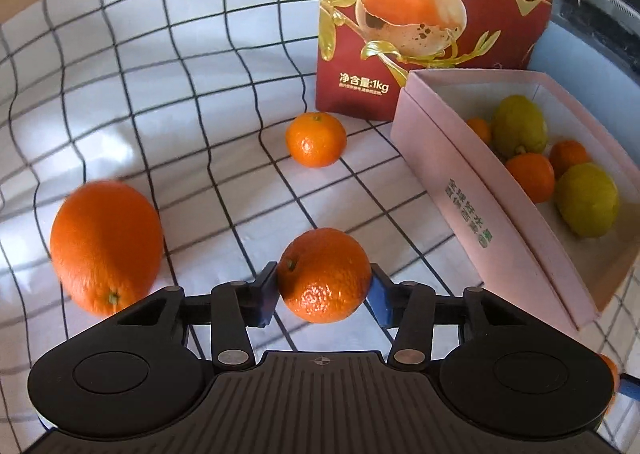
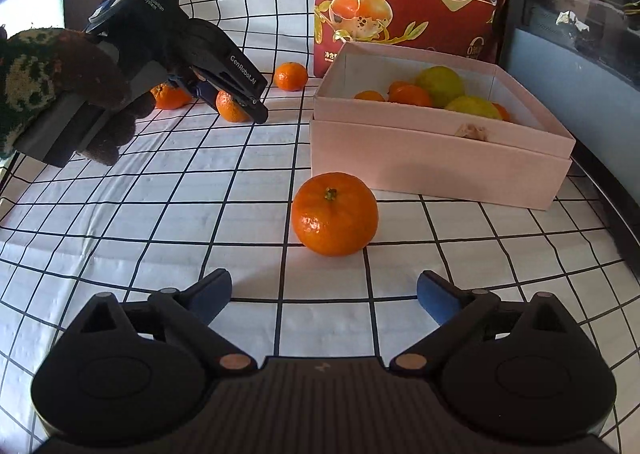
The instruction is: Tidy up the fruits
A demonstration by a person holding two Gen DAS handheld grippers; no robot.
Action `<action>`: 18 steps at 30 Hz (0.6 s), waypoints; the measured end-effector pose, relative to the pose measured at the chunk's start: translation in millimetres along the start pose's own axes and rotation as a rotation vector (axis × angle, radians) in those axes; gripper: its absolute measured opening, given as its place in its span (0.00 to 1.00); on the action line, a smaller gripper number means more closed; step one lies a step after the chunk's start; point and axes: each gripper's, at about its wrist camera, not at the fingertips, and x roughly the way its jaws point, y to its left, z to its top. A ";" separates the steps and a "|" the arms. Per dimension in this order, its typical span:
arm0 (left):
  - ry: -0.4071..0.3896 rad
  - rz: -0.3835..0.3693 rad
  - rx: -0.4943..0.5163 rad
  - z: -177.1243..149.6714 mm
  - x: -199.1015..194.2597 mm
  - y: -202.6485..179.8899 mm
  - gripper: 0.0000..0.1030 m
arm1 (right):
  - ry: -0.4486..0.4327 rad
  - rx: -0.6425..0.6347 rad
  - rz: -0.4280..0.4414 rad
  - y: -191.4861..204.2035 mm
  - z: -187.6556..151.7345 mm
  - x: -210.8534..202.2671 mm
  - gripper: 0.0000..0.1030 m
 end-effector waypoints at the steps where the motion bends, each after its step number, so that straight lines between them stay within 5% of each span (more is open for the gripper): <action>1: 0.002 -0.017 -0.017 -2.1 -2.5 1.1 0.50 | 0.000 0.000 0.000 -0.2 0.0 0.1 0.97; 12: 0.031 -0.099 -0.145 -100.1 -77.9 -23.9 0.50 | 0.040 -0.033 0.038 -1.6 4.9 3.1 1.00; 18: 0.005 -0.072 -0.255 -138.3 -108.3 -23.7 0.50 | 0.054 0.000 0.065 -3.2 21.6 12.7 0.89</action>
